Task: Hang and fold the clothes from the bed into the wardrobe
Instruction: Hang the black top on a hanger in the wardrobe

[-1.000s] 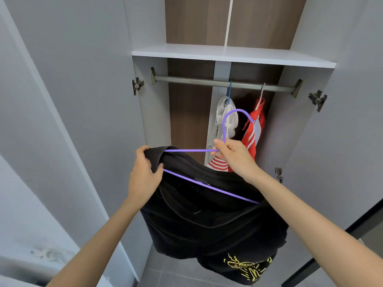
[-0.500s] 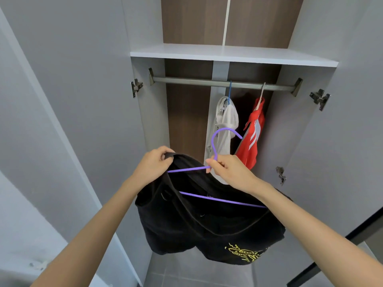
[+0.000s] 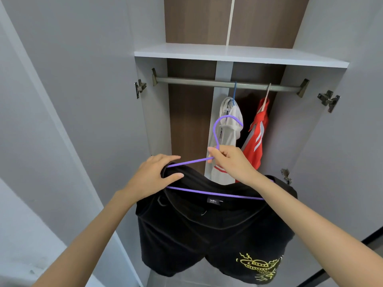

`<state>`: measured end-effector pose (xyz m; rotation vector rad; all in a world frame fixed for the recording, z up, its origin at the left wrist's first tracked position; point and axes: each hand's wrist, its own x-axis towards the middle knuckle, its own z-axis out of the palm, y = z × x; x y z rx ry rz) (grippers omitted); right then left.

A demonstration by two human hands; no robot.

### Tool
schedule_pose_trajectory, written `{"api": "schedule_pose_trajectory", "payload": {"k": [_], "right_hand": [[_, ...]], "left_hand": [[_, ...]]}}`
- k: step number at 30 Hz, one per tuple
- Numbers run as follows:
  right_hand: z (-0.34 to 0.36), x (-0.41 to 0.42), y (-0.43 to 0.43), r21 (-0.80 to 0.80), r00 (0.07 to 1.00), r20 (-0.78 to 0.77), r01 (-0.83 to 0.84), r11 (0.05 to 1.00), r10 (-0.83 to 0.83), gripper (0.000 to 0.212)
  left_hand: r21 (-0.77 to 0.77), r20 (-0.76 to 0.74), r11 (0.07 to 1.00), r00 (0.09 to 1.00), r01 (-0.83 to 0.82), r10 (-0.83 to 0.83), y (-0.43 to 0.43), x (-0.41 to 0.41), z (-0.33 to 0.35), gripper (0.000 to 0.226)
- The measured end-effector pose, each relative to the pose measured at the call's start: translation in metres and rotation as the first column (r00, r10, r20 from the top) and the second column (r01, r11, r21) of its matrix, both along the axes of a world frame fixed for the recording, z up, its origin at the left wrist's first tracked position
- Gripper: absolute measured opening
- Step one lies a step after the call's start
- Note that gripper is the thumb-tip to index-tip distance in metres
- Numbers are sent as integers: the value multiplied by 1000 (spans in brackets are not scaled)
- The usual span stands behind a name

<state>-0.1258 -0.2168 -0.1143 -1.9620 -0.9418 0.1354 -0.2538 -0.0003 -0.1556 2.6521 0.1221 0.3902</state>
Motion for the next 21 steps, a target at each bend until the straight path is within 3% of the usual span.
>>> {"api": "schedule_pose_trajectory", "payload": {"k": [3, 8, 14, 21], "right_hand": [[1, 0, 12, -15, 1000, -12, -23, 1000, 23, 41], [0, 10, 31, -105, 998, -32, -60, 993, 57, 44], [-9, 17, 76, -180, 991, -51, -134, 975, 126, 41], [-17, 41, 134, -241, 979, -26, -204, 949, 204, 40]], "left_hand": [[13, 20, 999, 999, 47, -47, -2, 4, 5, 24], [-20, 10, 999, 1000, -28, 29, 9, 4, 5, 36], [-176, -123, 983, 992, -41, 19, 28, 0, -6, 37], [-352, -160, 921, 980, -169, 118, 57, 4, -16, 38]]}}
